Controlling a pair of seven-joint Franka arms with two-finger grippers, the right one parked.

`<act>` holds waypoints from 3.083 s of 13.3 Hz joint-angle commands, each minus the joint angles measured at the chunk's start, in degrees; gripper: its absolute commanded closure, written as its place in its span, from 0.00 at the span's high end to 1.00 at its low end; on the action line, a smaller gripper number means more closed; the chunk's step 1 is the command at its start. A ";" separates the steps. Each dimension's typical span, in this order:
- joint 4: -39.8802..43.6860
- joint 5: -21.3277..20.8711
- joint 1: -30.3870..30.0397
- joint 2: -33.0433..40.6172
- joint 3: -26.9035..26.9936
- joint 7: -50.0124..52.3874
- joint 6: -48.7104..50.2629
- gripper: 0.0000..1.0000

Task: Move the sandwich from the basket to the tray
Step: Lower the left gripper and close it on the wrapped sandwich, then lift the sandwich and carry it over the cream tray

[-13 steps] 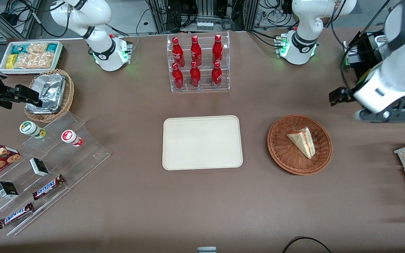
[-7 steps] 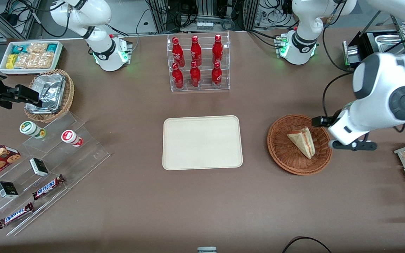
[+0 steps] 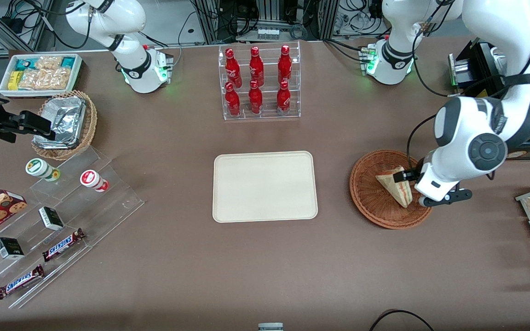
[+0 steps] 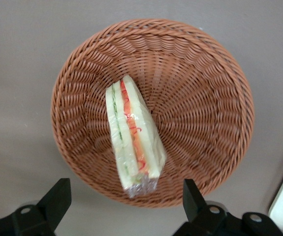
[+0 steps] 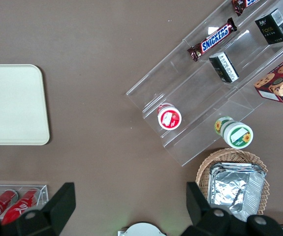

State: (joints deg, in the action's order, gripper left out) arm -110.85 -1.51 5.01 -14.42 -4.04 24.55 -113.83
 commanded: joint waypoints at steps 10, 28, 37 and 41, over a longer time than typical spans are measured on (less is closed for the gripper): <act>-16.59 1.60 -1.32 7.57 0.61 26.06 -20.28 1.00; -17.21 5.29 -0.17 -0.61 0.17 28.28 -25.39 0.13; -4.41 5.03 0.26 -0.60 0.17 22.66 -7.16 0.00; 4.66 5.29 4.20 -2.97 -0.01 20.63 -0.69 0.00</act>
State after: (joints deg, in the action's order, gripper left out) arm -110.08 2.85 6.49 -15.00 -4.32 46.16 -116.15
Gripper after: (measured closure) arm 0.828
